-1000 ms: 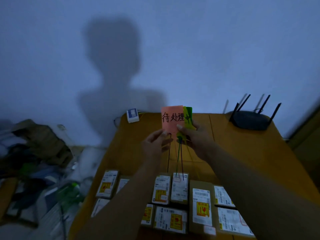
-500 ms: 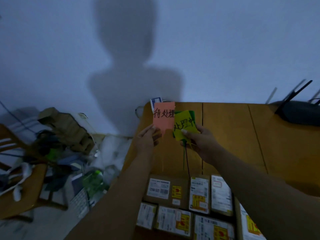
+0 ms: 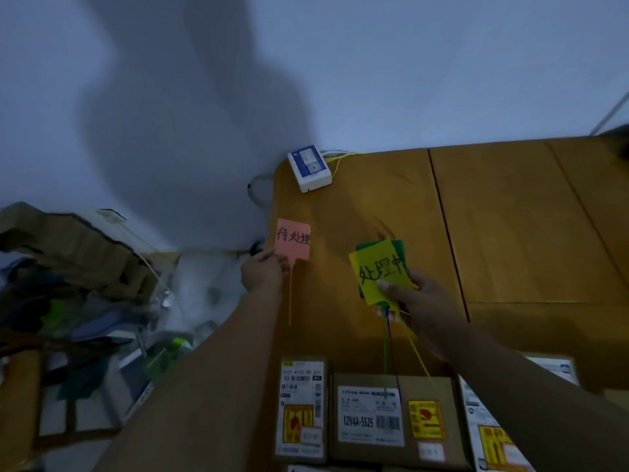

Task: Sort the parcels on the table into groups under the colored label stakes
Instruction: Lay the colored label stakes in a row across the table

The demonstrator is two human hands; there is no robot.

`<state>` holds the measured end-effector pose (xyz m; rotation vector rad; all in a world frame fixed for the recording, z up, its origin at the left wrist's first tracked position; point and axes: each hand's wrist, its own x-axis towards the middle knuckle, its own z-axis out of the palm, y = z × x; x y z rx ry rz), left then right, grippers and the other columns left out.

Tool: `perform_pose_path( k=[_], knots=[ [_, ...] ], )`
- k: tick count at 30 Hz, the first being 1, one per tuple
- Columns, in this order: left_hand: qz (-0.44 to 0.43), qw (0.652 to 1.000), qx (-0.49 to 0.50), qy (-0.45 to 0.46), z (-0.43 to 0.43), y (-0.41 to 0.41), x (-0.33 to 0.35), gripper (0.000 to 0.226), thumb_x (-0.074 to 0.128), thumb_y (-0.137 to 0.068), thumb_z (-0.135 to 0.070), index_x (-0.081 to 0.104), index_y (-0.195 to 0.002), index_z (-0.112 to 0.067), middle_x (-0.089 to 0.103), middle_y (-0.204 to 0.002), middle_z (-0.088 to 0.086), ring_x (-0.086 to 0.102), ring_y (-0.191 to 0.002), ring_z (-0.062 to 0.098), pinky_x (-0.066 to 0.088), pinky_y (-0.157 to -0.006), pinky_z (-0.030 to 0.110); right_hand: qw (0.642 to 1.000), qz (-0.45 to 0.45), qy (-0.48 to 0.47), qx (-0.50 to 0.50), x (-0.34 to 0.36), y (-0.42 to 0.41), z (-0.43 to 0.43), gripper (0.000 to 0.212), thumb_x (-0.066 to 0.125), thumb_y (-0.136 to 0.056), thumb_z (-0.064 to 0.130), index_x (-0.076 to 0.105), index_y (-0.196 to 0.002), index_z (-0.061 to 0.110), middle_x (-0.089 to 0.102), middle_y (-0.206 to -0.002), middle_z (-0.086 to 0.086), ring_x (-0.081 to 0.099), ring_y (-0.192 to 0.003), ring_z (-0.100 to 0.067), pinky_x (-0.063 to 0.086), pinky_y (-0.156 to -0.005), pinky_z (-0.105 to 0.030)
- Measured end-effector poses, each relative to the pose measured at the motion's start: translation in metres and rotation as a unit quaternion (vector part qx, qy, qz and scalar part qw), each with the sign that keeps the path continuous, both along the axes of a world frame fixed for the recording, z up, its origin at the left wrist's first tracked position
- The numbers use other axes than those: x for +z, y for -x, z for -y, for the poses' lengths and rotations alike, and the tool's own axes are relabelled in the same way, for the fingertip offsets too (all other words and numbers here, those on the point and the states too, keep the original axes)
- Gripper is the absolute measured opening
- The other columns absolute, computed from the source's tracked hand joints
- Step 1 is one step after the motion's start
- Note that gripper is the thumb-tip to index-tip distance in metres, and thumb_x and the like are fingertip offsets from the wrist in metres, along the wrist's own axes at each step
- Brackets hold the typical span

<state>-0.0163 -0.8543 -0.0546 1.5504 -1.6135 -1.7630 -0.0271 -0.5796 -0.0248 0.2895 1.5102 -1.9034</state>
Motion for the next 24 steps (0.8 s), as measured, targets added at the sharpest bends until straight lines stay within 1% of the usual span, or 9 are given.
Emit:
perform_pose_path(
  k=[4,6,8,10,12,13,15,18,24],
  knots=[
    [0.04,0.999,-0.018,0.028,0.019,0.017,-0.027,0.02,0.066,-0.092,-0.004,0.076,-0.108,-0.008,0.077,-0.087,0.008,0.075,-0.081,0.025,0.064,-0.078,0.038,1.0,0.001,0.0,-0.005,-0.018,0.007,0.012,0.031,0.069,-0.096,0.006,0.064,-0.126,0.002,0.077,-0.106,-0.021,0.074,-0.064,-0.021,0.055,-0.05,-0.026],
    [0.101,0.984,-0.077,0.123,0.023,0.02,-0.032,0.022,0.062,-0.091,-0.01,0.077,-0.107,-0.011,0.076,-0.095,0.005,0.073,-0.085,0.026,0.061,-0.074,0.034,1.0,0.0,-0.003,-0.007,-0.021,0.011,0.017,0.03,0.07,-0.096,0.006,0.065,-0.125,0.002,0.077,-0.102,-0.019,0.074,-0.064,-0.02,0.055,-0.051,-0.026],
    [0.137,0.949,-0.146,0.243,0.022,0.016,-0.034,0.026,0.059,-0.089,-0.018,0.075,-0.11,-0.015,0.073,-0.101,0.005,0.069,-0.094,0.028,0.056,-0.074,0.033,1.0,-0.004,-0.003,-0.008,-0.024,0.016,0.022,0.028,0.07,-0.096,0.007,0.065,-0.124,0.004,0.078,-0.1,-0.017,0.074,-0.064,-0.021,0.055,-0.052,-0.028],
    [0.15,0.888,-0.246,0.36,0.02,0.007,-0.039,0.036,0.058,-0.093,-0.027,0.068,-0.125,-0.017,0.065,-0.121,0.008,0.061,-0.112,0.028,0.054,-0.088,0.039,1.0,-0.01,-0.007,-0.011,-0.026,0.021,0.026,0.028,0.071,-0.095,0.008,0.066,-0.122,0.005,0.08,-0.096,-0.014,0.074,-0.068,-0.025,0.057,-0.059,-0.035],
    [0.174,0.772,-0.397,0.465,0.02,-0.001,-0.048,0.048,0.05,-0.1,-0.037,0.054,-0.143,-0.017,0.051,-0.147,0.009,0.046,-0.135,0.029,0.044,-0.108,0.045,1.0,-0.013,-0.007,-0.028,-0.029,0.024,0.029,0.029,0.072,-0.094,0.009,0.067,-0.122,0.006,0.082,-0.095,-0.013,0.073,-0.076,-0.031,0.056,-0.072,-0.043],
    [0.184,0.722,-0.459,0.485,0.021,-0.003,-0.051,0.054,0.044,-0.103,-0.042,0.045,-0.151,-0.018,0.041,-0.158,0.008,0.036,-0.146,0.029,0.035,-0.116,0.047,0.999,-0.014,-0.005,-0.033,-0.029,0.026,0.03,0.029,0.072,-0.094,0.008,0.067,-0.122,0.005,0.081,-0.096,-0.014,0.072,-0.078,-0.034,0.054,-0.074,-0.045],
    [0.223,0.673,-0.524,0.471,0.021,-0.005,-0.056,0.062,0.03,-0.106,-0.051,0.025,-0.161,-0.022,0.021,-0.17,0.004,0.016,-0.157,0.027,0.017,-0.124,0.047,0.999,-0.018,-0.002,-0.038,-0.027,0.029,0.032,0.029,0.071,-0.095,0.007,0.065,-0.123,0.003,0.08,-0.095,-0.017,0.069,-0.073,-0.035,0.052,-0.066,-0.04],
    [0.244,0.671,-0.525,0.464,0.017,-0.004,-0.06,0.066,0.019,-0.106,-0.057,0.012,-0.164,-0.026,0.012,-0.172,0.002,0.009,-0.158,0.026,0.012,-0.125,0.05,0.999,-0.015,0.003,-0.046,-0.025,0.035,0.033,0.028,0.068,-0.097,0.006,0.064,-0.124,0.002,0.077,-0.095,-0.018,0.068,-0.059,-0.028,0.049,-0.045,-0.028],
    [0.217,0.698,-0.46,0.504,0.006,0.001,-0.054,0.063,0.03,-0.105,-0.053,0.029,-0.16,-0.021,0.031,-0.165,0.007,0.026,-0.153,0.029,0.024,-0.122,0.051,0.998,-0.013,0.015,-0.061,-0.029,0.046,0.024,0.028,0.069,-0.097,0.009,0.063,-0.124,0.003,0.076,-0.098,-0.019,0.068,-0.057,-0.026,0.045,-0.043,-0.026]
  ],
)
